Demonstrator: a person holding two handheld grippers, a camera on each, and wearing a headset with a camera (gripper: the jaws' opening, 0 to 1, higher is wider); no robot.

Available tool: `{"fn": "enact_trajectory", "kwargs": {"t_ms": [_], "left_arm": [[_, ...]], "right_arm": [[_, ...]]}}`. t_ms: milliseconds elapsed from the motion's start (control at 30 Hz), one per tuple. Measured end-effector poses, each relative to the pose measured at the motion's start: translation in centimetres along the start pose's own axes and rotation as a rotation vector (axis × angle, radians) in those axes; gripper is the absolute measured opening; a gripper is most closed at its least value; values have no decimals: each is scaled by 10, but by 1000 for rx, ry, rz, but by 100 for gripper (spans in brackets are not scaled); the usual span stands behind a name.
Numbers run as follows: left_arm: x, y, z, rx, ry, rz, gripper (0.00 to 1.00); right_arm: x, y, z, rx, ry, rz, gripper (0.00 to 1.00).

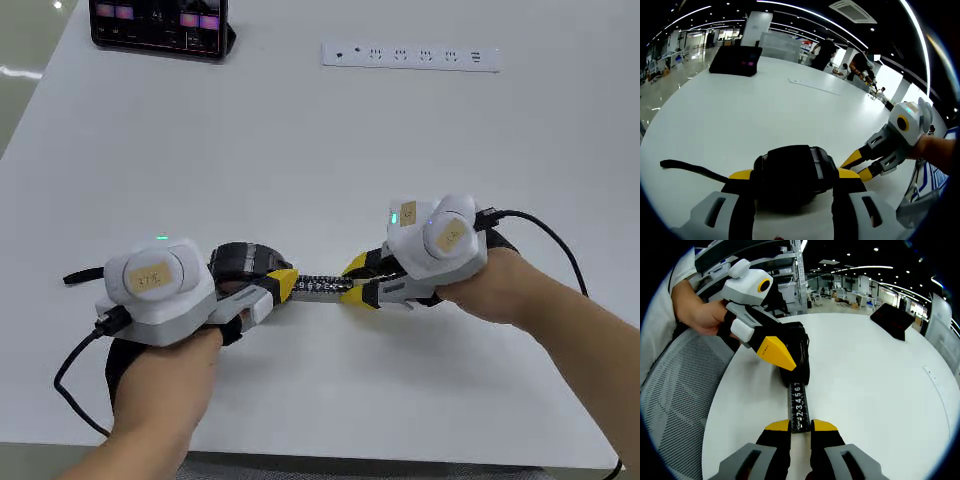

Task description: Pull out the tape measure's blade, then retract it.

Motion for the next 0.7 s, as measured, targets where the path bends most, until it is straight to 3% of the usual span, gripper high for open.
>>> {"fn": "enact_trajectory", "kwargs": {"t_ms": [700], "left_arm": [[0, 1, -2, -3, -1, -4, 57]], "right_arm": [[18, -2, -21, 22, -37, 8, 11]]}}
Point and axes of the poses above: the centre of the closed fingertips' face, and the gripper's own axes: z roughly backward along the fingers, y roughly to its left, x roughly out of its top, the point moved 9 cm from there along z, roughly backward along the fingers, and after that the axes turned 9 degrees about x, right-handed, at the moved point
